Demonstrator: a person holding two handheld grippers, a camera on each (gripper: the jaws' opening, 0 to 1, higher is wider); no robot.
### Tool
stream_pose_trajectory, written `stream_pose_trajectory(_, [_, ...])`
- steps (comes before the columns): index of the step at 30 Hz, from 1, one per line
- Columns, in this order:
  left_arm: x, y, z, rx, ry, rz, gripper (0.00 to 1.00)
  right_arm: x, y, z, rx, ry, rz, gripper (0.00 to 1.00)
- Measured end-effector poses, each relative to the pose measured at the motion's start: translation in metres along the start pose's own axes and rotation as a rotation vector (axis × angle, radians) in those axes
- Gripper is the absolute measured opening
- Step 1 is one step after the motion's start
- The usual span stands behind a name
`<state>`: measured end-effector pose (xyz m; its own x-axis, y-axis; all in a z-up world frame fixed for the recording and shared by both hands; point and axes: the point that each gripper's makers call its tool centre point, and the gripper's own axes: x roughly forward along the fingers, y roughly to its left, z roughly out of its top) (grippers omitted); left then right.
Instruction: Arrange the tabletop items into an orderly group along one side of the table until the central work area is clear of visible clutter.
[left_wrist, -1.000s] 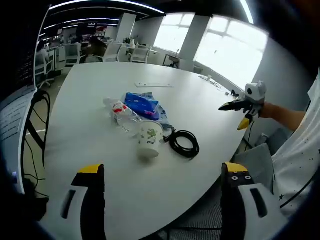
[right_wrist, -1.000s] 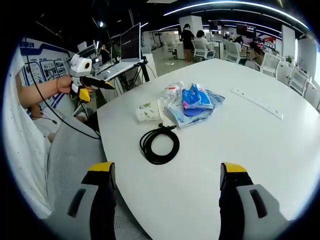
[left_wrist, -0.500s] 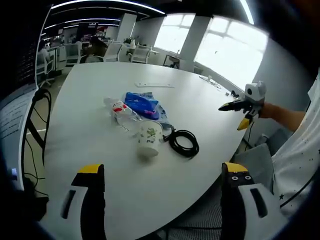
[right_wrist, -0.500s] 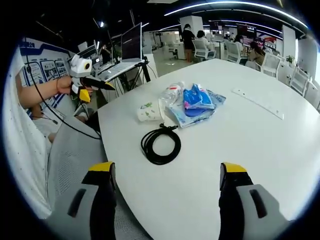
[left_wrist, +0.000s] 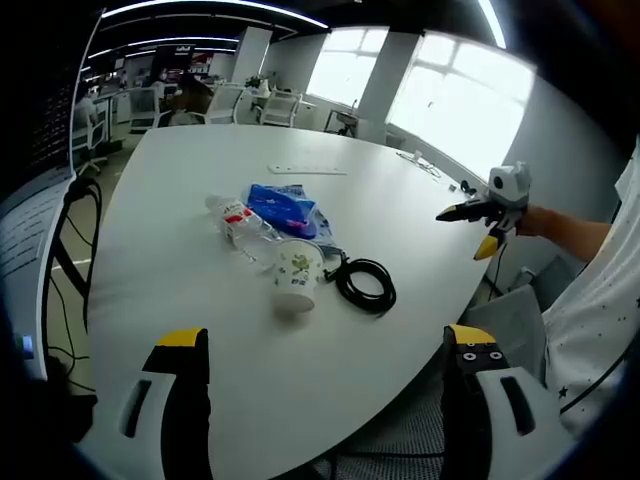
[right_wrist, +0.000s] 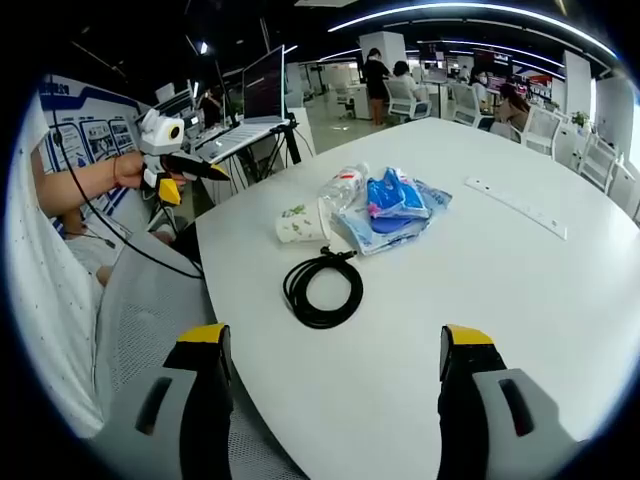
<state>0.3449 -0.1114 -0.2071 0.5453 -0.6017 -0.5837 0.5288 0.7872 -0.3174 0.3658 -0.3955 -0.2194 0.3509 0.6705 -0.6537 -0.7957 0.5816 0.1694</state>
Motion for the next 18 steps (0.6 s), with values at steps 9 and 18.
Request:
stream_pose_trajectory(9, [0.0001,0.001,0.0008,-0.001,-0.007,-0.002,1.0,-0.0013,0.0009,0.0018,-0.003,-0.001,-0.005,0.86])
stream_pose_trajectory(18, [0.0017,0.0015,0.0018,0.001,-0.01,-0.009,1.0,-0.0003,0.0022,0.0058,0.003,-0.009,-0.003,0.86])
